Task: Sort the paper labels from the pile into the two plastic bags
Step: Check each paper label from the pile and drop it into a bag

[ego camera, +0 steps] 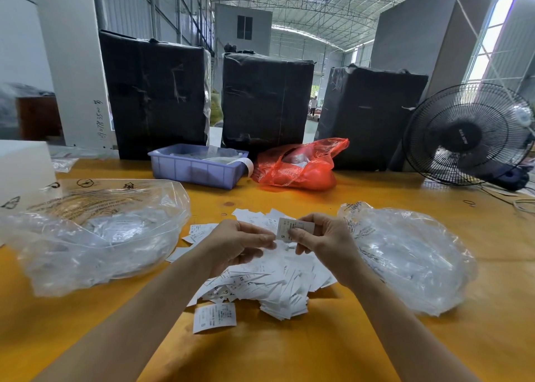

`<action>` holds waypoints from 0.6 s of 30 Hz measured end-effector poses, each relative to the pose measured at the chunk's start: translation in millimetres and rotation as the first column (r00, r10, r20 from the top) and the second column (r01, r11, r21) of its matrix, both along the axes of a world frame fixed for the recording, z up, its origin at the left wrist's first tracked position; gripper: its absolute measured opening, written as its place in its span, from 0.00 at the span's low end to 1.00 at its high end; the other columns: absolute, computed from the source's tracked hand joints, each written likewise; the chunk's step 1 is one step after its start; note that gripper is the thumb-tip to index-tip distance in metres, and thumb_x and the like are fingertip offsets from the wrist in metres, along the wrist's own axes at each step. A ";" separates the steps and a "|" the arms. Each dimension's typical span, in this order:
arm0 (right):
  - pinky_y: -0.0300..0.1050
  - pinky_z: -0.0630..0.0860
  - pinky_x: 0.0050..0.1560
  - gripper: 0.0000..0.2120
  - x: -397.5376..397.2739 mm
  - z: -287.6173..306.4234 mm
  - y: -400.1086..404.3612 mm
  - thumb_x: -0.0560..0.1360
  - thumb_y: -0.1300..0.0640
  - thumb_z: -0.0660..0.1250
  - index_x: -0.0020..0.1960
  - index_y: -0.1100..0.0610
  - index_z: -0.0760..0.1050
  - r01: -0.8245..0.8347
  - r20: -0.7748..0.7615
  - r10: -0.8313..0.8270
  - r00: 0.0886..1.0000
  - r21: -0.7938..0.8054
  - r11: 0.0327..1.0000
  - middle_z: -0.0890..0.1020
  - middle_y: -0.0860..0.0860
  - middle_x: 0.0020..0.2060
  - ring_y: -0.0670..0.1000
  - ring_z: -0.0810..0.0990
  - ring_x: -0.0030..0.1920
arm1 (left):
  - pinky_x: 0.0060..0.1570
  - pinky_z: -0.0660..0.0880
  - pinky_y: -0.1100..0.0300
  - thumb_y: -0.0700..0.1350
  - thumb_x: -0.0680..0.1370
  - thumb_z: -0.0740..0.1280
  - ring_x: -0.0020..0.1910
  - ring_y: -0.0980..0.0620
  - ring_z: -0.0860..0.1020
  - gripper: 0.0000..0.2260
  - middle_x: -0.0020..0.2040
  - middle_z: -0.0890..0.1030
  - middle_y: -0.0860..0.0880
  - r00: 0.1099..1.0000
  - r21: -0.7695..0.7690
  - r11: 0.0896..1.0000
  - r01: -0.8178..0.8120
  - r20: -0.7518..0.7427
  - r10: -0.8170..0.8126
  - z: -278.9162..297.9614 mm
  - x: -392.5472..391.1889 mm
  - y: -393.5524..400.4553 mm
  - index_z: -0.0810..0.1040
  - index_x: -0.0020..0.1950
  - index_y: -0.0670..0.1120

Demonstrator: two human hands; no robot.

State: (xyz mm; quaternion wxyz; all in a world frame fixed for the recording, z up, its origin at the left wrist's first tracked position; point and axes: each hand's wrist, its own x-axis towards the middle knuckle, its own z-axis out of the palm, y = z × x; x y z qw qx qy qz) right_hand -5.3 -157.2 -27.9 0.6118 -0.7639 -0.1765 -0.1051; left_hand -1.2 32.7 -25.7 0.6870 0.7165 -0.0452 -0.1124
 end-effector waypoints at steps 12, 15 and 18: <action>0.37 0.74 0.29 0.04 5.2 0.3 -2.7 0.71 0.67 0.71 0.44 0.62 0.77 0.024 -0.016 -0.022 1.000 0.169 0.985 0.83 0.56 0.34 0.48 0.78 0.27 | 0.29 0.72 0.68 0.39 0.71 0.74 0.29 0.57 0.78 0.03 0.38 0.85 0.46 1.000 0.030 0.999 -0.019 0.018 0.019 -1.2 -0.5 -1.7 0.85 0.43 0.41; 0.37 0.75 0.29 0.04 4.0 0.2 -1.7 0.71 0.67 0.71 0.45 0.64 0.77 0.005 0.001 -0.006 1.000 0.114 0.993 0.82 0.58 0.35 0.48 0.78 0.27 | 0.29 0.72 0.68 0.39 0.71 0.74 0.29 0.57 0.78 0.01 0.38 0.85 0.46 1.000 0.046 0.999 -0.002 0.021 0.001 -0.5 -1.9 -2.8 0.85 0.42 0.43; 0.36 0.75 0.29 0.04 2.3 -0.9 1.2 0.71 0.68 0.70 0.45 0.65 0.77 0.003 0.031 -0.004 1.000 0.039 0.999 0.81 0.55 0.33 0.47 0.78 0.27 | 0.29 0.71 0.67 0.39 0.71 0.74 0.30 0.57 0.78 0.03 0.39 0.85 0.45 1.000 0.052 0.999 0.004 0.021 -0.005 0.3 -2.7 -3.4 0.85 0.43 0.43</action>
